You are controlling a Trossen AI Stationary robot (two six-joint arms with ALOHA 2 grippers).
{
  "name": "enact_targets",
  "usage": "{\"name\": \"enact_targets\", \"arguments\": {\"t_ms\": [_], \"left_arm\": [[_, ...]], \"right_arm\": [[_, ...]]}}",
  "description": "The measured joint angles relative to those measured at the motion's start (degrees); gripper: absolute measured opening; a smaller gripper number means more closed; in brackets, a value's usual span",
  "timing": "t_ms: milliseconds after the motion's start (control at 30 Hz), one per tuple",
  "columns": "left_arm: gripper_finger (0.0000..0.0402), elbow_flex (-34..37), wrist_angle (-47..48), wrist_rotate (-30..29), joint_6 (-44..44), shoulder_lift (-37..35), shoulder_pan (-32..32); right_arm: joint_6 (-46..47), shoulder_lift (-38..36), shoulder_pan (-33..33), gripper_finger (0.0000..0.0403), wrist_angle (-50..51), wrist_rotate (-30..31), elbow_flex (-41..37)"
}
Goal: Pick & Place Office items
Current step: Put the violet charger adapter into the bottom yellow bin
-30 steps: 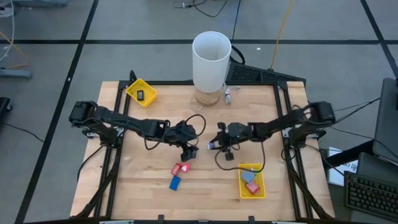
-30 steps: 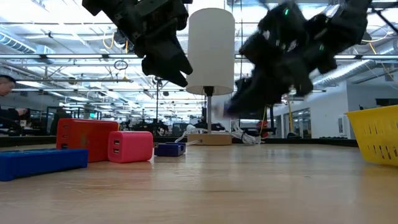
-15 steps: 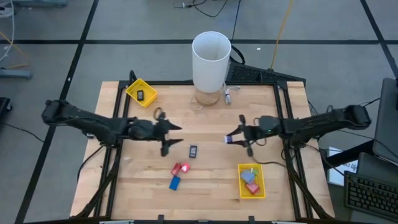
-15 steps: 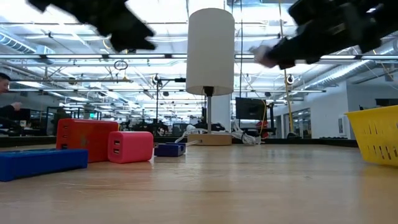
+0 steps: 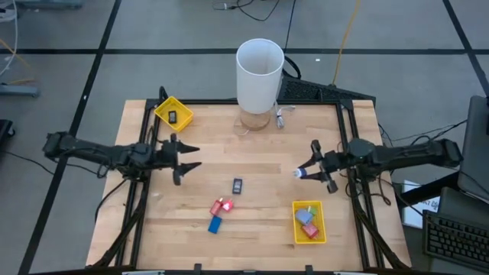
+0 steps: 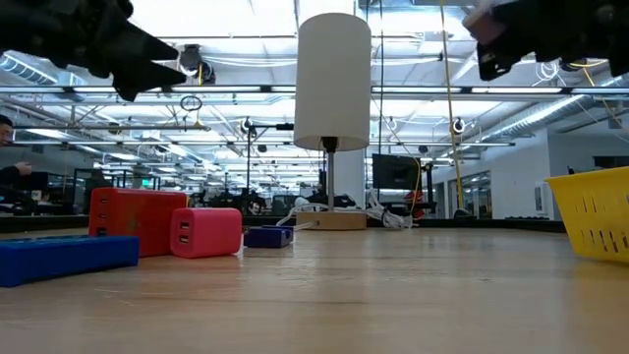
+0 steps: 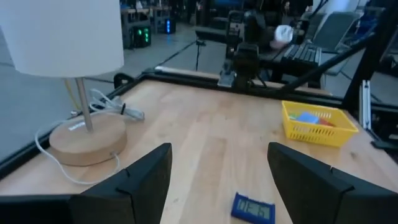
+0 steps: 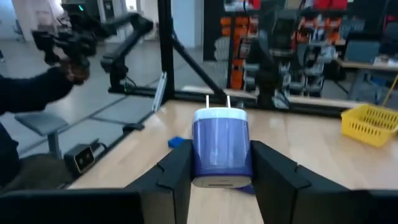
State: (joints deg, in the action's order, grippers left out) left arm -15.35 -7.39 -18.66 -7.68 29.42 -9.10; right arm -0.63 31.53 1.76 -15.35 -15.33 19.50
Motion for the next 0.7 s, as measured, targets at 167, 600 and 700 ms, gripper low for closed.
{"name": "enact_targets", "arguments": {"t_ms": [167,600,700], "left_arm": [[0.0269,2.8,0.5,0.0,0.5,-5.5,0.0],[0.0269,8.5,4.0,-3.1,-0.1,-15.8,0.1],[0.0269,8.7,5.4,-5.1,0.0,-17.2,0.1]], "right_arm": [[1.3,-5.8,0.0,0.0121,3.3,0.0,-1.7],[7.3,-13.9,0.0,0.0121,11.0,-7.3,-2.6],[8.3,-13.8,0.0,0.0121,11.6,-12.3,-2.8]]}}
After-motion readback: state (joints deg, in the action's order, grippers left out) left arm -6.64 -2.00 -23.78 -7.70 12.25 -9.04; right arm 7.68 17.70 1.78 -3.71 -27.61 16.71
